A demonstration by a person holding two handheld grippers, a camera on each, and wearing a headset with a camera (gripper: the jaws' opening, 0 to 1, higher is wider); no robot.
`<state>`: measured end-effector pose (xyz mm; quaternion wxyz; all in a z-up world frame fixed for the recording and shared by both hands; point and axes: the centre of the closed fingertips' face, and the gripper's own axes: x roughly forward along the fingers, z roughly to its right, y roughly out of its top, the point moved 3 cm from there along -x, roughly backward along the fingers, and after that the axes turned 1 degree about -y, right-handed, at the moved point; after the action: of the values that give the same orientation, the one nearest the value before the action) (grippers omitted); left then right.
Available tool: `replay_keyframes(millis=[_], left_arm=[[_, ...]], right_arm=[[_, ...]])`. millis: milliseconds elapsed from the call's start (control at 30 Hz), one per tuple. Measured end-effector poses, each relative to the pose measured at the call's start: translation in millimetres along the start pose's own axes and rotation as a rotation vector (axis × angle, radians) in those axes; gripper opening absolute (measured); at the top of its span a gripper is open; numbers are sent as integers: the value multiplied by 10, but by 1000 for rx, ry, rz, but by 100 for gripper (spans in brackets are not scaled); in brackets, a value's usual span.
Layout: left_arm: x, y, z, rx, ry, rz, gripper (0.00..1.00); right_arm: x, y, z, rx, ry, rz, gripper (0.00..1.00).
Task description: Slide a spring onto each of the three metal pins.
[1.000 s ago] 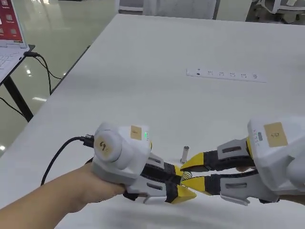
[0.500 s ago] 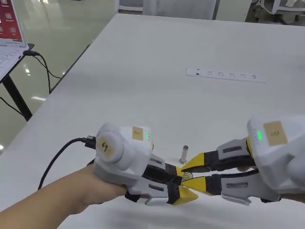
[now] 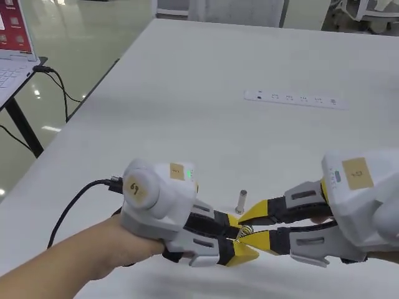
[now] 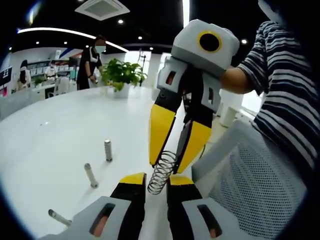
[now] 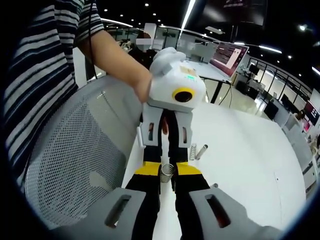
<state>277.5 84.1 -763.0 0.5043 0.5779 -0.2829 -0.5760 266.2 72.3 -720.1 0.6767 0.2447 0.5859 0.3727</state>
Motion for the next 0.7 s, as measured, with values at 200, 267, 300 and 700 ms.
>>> replay_keyframes(millis=[200,267,300,700], left_arm=[[-58,-28,-33,-16,24,-1,12],[-79,-41,-36,-21,34,1,14],[-87,-48,-38,-24,38,0,15],[-357,-178,-105,-70,91,-4,23]], right_arm=[[8,7,14,-3,-5,-2,7],[7,4,28,-1,-9,-2,7],[6,0,35,-1,-11,-3,7],[6,-102,111,13,-34,-22,7]])
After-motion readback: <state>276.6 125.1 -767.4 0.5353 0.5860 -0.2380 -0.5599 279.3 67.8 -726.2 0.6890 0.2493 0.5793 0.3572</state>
